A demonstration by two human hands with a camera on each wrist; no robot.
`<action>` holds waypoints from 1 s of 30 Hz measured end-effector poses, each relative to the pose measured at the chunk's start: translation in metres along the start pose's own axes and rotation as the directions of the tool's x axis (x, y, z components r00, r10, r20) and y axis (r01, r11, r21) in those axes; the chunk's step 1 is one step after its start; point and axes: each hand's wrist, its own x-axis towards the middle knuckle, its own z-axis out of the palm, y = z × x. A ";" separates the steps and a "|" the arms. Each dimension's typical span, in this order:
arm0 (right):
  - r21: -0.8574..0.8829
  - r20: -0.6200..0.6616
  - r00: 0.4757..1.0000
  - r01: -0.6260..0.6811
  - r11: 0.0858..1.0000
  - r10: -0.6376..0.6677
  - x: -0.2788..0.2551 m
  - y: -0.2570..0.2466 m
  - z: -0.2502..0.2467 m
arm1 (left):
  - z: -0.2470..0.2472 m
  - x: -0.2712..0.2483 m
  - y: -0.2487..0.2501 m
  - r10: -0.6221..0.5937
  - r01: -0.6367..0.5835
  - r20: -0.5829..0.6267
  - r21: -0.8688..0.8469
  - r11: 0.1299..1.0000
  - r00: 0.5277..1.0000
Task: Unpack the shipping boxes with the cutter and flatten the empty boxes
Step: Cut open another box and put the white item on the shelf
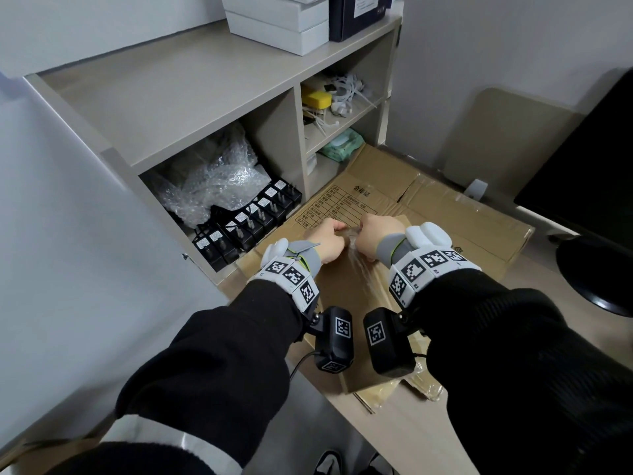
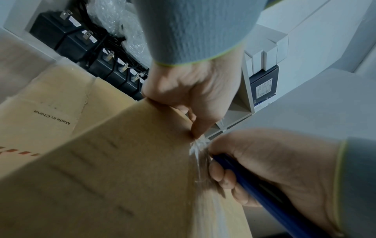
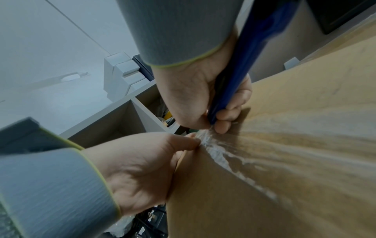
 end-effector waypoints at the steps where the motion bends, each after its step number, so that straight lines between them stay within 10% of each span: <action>1: -0.011 0.007 1.000 0.003 1.000 -0.003 -0.002 -0.001 0.000 | -0.001 0.000 0.000 -0.004 0.004 -0.002 0.011 1.000 1.000; 30: -0.015 0.080 0.997 -0.005 1.000 0.007 -0.077 0.022 0.032 | -0.001 0.002 0.001 0.015 -0.013 -0.022 0.104 0.994 1.000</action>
